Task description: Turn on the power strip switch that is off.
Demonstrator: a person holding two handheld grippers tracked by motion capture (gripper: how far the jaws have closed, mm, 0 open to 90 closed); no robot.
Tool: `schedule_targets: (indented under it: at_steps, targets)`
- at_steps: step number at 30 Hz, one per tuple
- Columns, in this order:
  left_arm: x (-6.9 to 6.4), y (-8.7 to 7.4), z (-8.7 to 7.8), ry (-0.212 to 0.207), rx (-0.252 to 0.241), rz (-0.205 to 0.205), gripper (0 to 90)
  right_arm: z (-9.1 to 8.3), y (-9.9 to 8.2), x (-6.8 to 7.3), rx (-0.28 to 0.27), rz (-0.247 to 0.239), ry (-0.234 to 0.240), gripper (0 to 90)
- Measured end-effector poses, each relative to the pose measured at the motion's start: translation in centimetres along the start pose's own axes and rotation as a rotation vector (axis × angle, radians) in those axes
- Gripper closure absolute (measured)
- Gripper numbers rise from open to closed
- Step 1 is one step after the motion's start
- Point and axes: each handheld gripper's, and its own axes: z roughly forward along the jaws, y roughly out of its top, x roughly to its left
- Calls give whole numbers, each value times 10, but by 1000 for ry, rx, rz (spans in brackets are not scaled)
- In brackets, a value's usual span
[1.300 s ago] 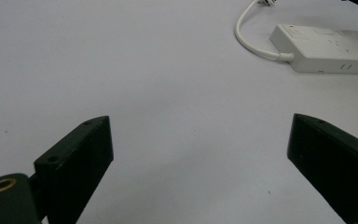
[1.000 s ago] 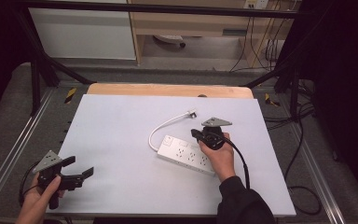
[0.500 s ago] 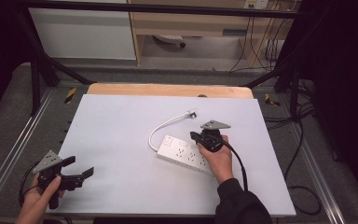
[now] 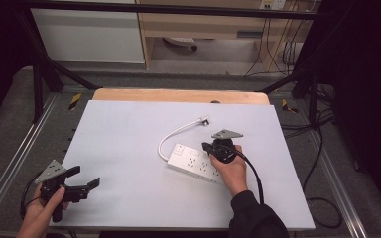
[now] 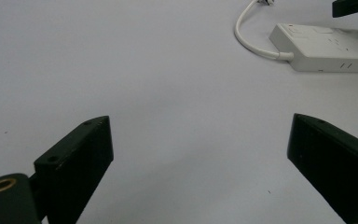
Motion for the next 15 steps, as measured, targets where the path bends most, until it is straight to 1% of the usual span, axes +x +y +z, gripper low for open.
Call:
schedule_targets:
  at_steps: [3, 9, 15]
  targets:
    - [0, 0, 0, 0, 1, -1, 70, -2, -4, 0, 5, 13, 1, 900]
    - [0, 0, 0, -1, -1, 2, 70, -6, -10, 0, 19, 17, 6, 900]
    - [0, 0, 0, -1, -1, 2, 70, -9, -13, 2, 13, 20, 12, 900]
